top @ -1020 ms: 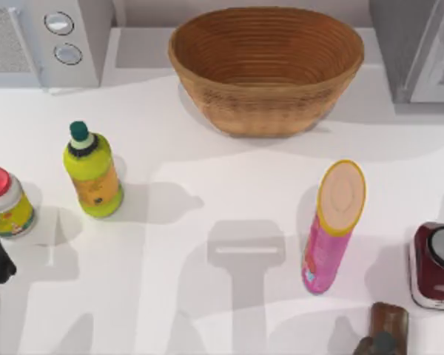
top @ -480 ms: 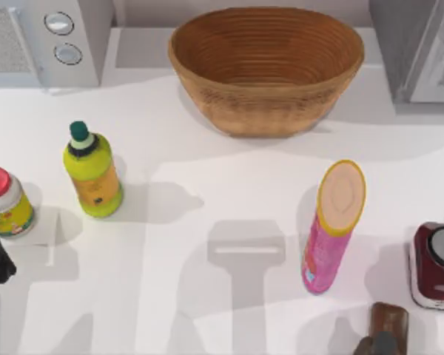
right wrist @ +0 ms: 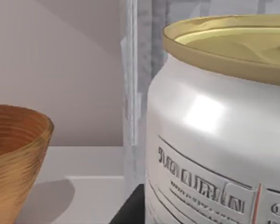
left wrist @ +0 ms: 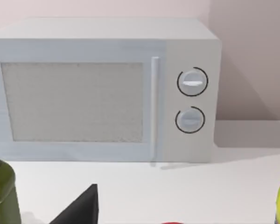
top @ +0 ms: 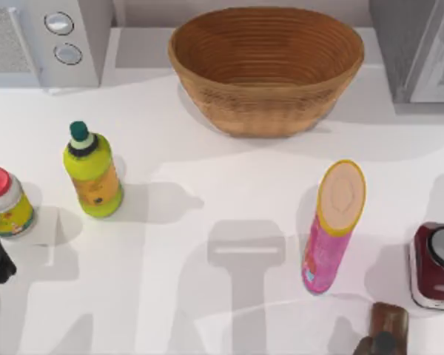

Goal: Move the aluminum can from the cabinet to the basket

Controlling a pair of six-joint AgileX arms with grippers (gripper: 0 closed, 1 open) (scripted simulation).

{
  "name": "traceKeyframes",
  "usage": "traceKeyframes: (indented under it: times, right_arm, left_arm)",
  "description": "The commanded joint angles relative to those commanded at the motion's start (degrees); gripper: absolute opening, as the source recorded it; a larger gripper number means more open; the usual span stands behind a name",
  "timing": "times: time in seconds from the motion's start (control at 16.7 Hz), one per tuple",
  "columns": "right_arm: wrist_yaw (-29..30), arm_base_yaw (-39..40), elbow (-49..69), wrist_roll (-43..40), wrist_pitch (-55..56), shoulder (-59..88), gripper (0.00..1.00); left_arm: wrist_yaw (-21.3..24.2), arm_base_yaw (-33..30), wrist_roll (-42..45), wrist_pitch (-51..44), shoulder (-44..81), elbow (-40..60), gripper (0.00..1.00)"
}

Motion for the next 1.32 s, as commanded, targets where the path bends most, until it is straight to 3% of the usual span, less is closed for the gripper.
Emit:
traceKeyframes:
  times: [0.84,1.32]
  right_arm:
    - [24.8,24.0,51.9,0.6,24.0,77.1,0.0]
    - [32.1,30.9,67.1,0.8,31.0,99.6,0.0]
  left_arm:
    - [0.0,0.0,0.0,0.0,0.0,0.0,1.0]
    - [0.0,0.0,0.0,0.0,0.0,0.0,1.0]
